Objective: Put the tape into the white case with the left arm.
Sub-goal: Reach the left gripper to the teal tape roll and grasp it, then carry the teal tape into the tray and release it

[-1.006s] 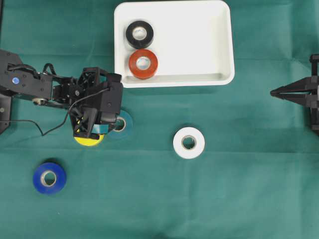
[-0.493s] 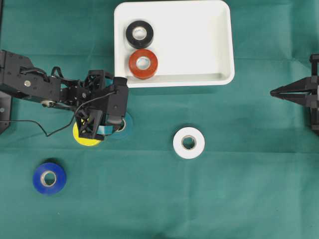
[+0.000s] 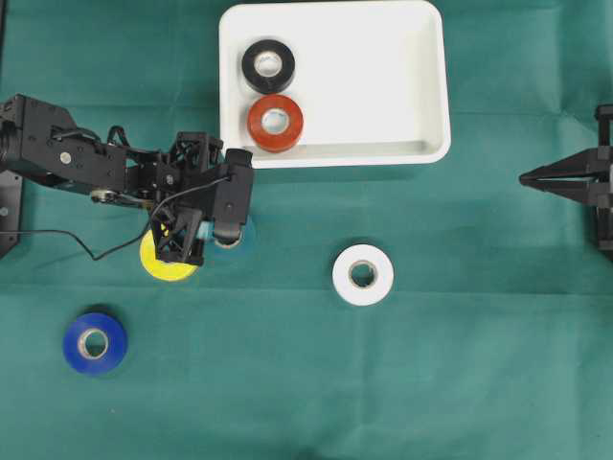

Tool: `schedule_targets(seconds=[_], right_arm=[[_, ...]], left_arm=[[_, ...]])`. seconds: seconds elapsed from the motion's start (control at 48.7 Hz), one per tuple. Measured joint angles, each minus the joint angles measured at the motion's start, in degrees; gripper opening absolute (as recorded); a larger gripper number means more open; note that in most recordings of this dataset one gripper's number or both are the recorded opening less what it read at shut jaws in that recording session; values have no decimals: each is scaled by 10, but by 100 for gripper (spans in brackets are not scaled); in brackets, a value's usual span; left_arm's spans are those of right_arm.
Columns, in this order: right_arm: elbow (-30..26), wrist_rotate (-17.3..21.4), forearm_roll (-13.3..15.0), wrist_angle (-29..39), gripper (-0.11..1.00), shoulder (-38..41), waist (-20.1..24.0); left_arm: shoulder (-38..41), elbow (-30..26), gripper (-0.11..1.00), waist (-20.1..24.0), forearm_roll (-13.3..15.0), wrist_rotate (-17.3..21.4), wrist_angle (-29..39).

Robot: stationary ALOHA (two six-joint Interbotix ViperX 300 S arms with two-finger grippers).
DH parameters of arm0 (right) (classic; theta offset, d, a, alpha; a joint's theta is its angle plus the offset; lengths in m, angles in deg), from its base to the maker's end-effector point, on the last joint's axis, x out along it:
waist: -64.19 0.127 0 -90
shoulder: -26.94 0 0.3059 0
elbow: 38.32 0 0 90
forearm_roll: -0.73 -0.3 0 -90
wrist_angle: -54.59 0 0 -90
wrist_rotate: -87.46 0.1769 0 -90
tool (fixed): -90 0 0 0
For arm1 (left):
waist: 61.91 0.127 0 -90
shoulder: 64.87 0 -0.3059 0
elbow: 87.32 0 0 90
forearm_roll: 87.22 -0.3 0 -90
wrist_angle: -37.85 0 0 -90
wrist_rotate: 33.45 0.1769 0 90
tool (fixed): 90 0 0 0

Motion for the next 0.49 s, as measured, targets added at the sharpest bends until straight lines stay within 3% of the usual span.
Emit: schedule_targets(seconds=[0.493], right_arm=[[0,0,0,0,-9,-1,-1]], left_arm=[[-35,-12,22,-18,0,-2,35]])
